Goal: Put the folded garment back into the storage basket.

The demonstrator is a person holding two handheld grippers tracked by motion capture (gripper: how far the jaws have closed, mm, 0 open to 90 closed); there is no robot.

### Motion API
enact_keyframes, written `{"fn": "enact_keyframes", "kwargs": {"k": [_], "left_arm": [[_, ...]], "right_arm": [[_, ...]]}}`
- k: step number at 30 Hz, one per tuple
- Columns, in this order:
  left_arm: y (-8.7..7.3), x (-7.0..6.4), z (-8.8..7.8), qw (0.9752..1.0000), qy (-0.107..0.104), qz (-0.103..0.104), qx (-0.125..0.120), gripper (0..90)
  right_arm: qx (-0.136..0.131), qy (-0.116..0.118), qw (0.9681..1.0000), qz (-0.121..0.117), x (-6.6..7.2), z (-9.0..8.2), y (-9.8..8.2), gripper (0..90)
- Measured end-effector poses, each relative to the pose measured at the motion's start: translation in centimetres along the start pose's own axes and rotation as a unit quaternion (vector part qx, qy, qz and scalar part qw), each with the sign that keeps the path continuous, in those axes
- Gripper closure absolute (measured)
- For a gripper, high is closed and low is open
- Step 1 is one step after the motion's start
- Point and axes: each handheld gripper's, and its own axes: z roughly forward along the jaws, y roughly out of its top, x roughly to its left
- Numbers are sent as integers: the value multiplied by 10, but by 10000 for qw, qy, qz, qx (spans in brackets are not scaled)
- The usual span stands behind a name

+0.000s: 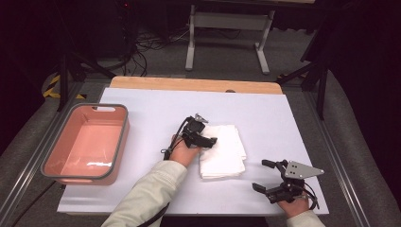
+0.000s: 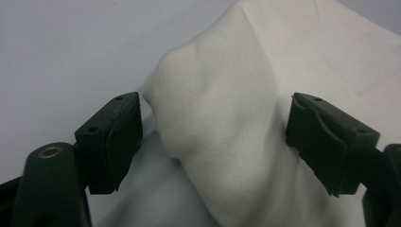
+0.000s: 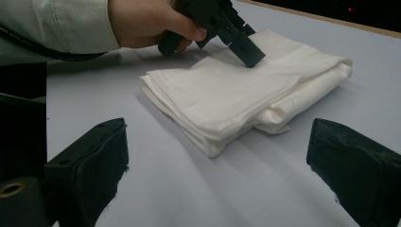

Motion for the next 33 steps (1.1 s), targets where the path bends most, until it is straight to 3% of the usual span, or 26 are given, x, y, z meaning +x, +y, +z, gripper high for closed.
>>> {"fn": "enact_keyframes", "kwargs": {"k": [7, 12, 19, 23, 33], "left_arm": [[-3, -3, 1, 9999, -102, 94, -73, 268], [-3, -4, 0, 9999, -145, 37, -67, 322], [-4, -4, -2, 9993, -329, -144, -63, 450], [-2, -1, -4, 9958, -710, -567, 141, 622], [-3, 0, -4, 9950, -795, -581, 163, 658]], "right_arm": [[-5, 7, 10000, 19, 0, 0, 0, 72], [7, 1, 10000, 10, 0, 0, 0, 73], [1, -4, 10000, 21, 0, 0, 0, 73], [14, -4, 10000, 29, -1, 1, 0, 76], [11, 1, 10000, 17, -1, 0, 0, 76]]}}
